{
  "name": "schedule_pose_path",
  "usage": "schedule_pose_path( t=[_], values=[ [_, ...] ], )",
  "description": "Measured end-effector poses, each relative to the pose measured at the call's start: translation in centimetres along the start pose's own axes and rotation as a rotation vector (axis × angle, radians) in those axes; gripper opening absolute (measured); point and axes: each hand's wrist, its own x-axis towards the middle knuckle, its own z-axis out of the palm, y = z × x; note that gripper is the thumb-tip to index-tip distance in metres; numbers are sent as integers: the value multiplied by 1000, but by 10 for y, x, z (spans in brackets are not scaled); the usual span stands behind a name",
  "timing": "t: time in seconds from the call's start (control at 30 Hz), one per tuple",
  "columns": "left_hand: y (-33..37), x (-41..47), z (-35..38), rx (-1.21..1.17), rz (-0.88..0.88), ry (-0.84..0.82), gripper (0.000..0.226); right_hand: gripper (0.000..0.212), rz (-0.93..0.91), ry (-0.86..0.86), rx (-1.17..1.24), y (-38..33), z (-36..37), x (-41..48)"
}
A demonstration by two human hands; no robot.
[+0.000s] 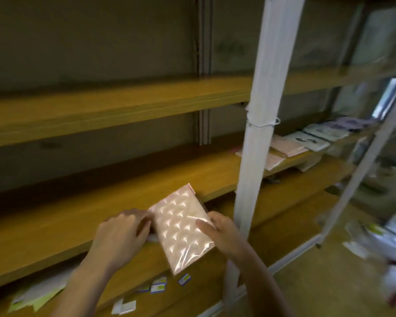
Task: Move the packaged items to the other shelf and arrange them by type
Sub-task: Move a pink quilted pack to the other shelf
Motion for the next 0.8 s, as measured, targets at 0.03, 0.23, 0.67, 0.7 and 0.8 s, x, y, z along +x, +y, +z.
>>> schedule_pose_path(
  t=[0.03,0.23,0.67,0.7,0.8],
  values=[
    [20,5,4,-5,30,-6,25,30,9,34,23,7,-21,-10],
    [140,31,33,-82,154,35,31,28,63,171,64,62,-144,-62],
    [297,124,61,-117,374,-7,28,30,60,408,280,111,-290,-72],
    [303,133,63,-122,374,-3,29,30,57,408,280,114,-298,-66],
    [322,163,75,-150,348,5,29,35,59,416,260,122,-323,-45]
  ],
)
